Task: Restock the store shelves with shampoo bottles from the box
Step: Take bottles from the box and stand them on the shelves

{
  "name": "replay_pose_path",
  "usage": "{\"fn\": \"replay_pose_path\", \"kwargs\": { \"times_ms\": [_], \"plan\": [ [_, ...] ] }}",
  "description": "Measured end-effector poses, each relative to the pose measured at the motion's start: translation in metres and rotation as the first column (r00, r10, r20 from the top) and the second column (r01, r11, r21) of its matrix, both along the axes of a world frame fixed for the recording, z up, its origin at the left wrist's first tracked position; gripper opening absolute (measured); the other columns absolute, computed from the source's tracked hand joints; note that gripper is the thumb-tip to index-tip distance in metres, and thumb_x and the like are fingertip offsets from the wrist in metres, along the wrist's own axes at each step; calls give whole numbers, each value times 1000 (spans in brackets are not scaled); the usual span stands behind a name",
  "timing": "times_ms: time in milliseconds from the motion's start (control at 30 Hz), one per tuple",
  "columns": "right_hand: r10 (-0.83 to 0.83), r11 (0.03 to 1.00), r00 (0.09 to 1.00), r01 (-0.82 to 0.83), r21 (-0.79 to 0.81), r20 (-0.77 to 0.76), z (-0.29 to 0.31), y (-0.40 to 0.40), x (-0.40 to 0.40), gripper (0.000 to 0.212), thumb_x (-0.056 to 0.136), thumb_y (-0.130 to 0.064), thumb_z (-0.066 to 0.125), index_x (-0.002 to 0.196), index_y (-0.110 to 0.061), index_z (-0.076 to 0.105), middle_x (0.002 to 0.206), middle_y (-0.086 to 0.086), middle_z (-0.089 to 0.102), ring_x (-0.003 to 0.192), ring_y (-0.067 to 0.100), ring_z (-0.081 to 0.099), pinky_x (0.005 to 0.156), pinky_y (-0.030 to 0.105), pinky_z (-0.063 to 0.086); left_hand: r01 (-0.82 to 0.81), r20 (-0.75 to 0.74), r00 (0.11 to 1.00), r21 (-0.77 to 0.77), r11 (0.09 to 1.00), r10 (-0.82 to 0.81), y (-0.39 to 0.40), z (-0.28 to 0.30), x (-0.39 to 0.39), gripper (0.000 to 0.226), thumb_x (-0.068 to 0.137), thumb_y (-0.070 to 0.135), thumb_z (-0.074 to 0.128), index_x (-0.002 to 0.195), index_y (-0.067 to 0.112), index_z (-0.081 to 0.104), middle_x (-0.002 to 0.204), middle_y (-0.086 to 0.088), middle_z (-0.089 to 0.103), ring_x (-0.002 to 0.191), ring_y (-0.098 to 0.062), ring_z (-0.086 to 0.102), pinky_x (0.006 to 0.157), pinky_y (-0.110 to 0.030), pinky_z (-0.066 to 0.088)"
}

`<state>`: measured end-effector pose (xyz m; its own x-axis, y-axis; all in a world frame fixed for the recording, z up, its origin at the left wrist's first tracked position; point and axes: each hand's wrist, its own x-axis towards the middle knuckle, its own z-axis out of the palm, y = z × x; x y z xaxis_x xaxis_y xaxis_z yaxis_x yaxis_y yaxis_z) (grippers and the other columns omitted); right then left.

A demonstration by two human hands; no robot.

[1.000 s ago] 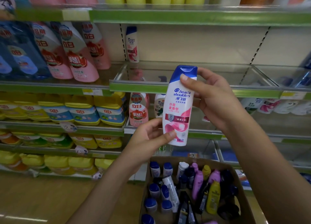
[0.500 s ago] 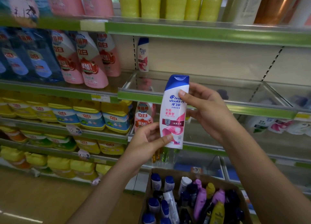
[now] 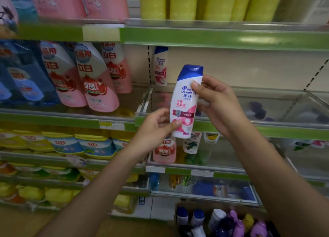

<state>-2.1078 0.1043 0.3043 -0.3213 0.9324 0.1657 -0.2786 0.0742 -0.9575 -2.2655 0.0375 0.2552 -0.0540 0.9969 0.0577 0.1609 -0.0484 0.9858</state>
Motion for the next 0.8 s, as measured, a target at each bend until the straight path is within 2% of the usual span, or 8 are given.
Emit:
{"fn": "replay_pose_path", "kwargs": {
  "times_ms": [133, 267, 333, 433, 533, 633, 700, 800],
  "plan": [
    [-17, 1000, 1000, 17, 9, -8, 1, 33, -30, 35, 89, -5, 64, 123, 1, 59, 102, 9, 69, 92, 21, 70, 82, 37, 57, -3, -98, 995, 55, 999, 8, 42, 5, -33, 25, 83, 16, 69, 107, 20, 62, 104, 4, 70, 96, -9, 67, 83, -24, 52],
    [-23, 999, 1000, 22, 50, 17, 1, 63, -61, 31, 88, -2, 64, 119, -5, 61, 88, -1, 72, 88, 18, 70, 83, 38, 57, -35, -202, 978, 77, 996, 50, 82, 5, -62, 19, 82, 13, 70, 96, 23, 62, 98, 3, 69, 97, -15, 65, 91, -34, 50],
    [-45, 997, 998, 42, 70, 44, -2, 77, -75, 38, 88, -4, 66, 125, -5, 59, 103, 7, 73, 97, 24, 70, 85, 39, 58, -71, -222, 971, 69, 995, 84, 98, 3, -72, 19, 82, 14, 70, 92, 27, 60, 94, 6, 67, 95, -14, 64, 91, -34, 50],
    [-65, 994, 995, 58, 96, 70, -11, 90, -90, 43, 88, -4, 64, 130, -4, 56, 119, 18, 66, 105, 27, 68, 85, 38, 58, -90, -202, 975, 49, 995, 98, 114, -3, -83, 19, 82, 13, 70, 97, 23, 63, 93, 3, 69, 93, -14, 67, 91, -35, 52],
    [-85, 987, 994, 73, 146, 74, -23, 100, -101, 42, 89, -1, 62, 131, -4, 54, 118, 17, 66, 105, 26, 67, 84, 35, 58, -94, -197, 975, 42, 995, 100, 125, -10, -91, 30, 83, 12, 69, 111, 17, 62, 103, 0, 69, 96, -12, 66, 94, -36, 51],
    [-118, 971, 986, 89, 224, 119, -30, 110, -110, 45, 89, -2, 63, 132, -11, 54, 117, 17, 66, 108, 31, 65, 88, 41, 57, -97, -242, 964, 46, 994, 105, 137, -18, -97, 36, 85, 15, 67, 121, 16, 58, 113, -1, 67, 106, -16, 62, 98, -37, 47],
    [-121, 964, 984, 84, 253, 132, -32, 118, -115, 45, 90, -3, 62, 132, -15, 52, 116, 18, 67, 109, 34, 64, 91, 45, 56, -99, -241, 964, 52, 994, 108, 144, -23, -101, 38, 87, 15, 65, 123, 19, 55, 116, 0, 66, 109, -16, 61, 99, -37, 46],
    [-106, 952, 985, 60, 299, 139, -36, 129, -118, 42, 93, -5, 60, 134, -9, 52, 118, 17, 67, 107, 34, 65, 89, 44, 56, -101, -253, 959, 114, 988, 128, 159, -30, -105, 32, 87, 13, 64, 118, 21, 57, 114, -1, 67, 106, -17, 63, 96, -43, 49]
  ]
}}
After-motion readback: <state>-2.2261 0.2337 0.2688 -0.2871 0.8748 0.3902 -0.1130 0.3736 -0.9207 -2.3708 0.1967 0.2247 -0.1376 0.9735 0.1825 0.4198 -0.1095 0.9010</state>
